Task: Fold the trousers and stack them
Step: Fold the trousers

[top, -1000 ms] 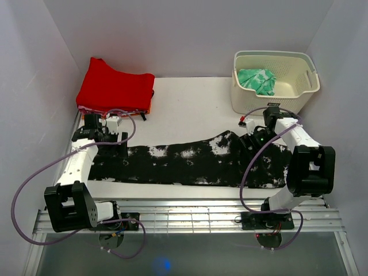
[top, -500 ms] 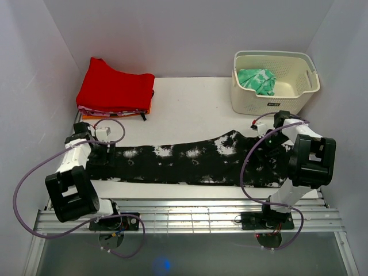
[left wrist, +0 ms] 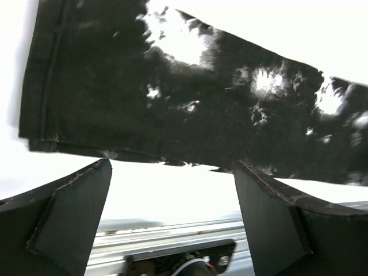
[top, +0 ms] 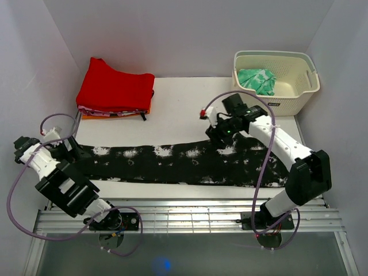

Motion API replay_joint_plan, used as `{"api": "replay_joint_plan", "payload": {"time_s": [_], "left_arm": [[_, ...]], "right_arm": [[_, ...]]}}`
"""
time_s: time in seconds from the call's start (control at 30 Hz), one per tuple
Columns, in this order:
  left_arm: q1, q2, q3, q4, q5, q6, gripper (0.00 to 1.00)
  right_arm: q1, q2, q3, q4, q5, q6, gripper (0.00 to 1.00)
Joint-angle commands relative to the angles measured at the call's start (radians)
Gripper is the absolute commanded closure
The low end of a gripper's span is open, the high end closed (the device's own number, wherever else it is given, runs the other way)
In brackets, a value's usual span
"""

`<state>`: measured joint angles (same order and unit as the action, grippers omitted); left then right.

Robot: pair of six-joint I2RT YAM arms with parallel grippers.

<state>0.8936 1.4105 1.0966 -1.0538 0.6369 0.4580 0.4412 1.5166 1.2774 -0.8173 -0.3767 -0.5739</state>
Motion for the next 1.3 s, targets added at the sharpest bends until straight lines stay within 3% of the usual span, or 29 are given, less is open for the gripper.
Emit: {"api": "replay_joint_plan", "payload": {"time_s": [0.0,0.23,0.43,0.63,0.77,0.93,1.27], "left_arm": [[0.097,0.068,-0.018,-0.006,0.076,-0.022,0.02],[0.209,0.111,-0.046,0.106,0.034,-0.097,0.02],[0.211,0.09,-0.11,0.213,0.058,-0.159,0.02],[0.212,0.108,-0.182,0.281,0.064,-0.219,0.02],[0.211,0.12,-0.196,0.299,0.081,-0.239,0.02],[0.208,0.134,-0.192,0.298,0.118,-0.242,0.02],[0.159,0.119,-0.173,0.215,0.173,-0.116,0.02]], "right_arm": [[0.157,0.056,0.039,0.07,0.004,0.062,0.46],[0.471,0.209,0.106,0.234,0.047,0.123,0.63],[0.596,0.346,0.184,0.34,0.088,0.173,0.72],[0.646,0.464,0.332,0.408,0.087,0.282,0.83],[0.649,0.508,0.378,0.524,0.009,0.371,0.83],[0.669,0.681,0.577,0.405,-0.011,0.367,0.82],[0.622,0.725,0.366,0.4,0.053,0.345,0.84]]}}
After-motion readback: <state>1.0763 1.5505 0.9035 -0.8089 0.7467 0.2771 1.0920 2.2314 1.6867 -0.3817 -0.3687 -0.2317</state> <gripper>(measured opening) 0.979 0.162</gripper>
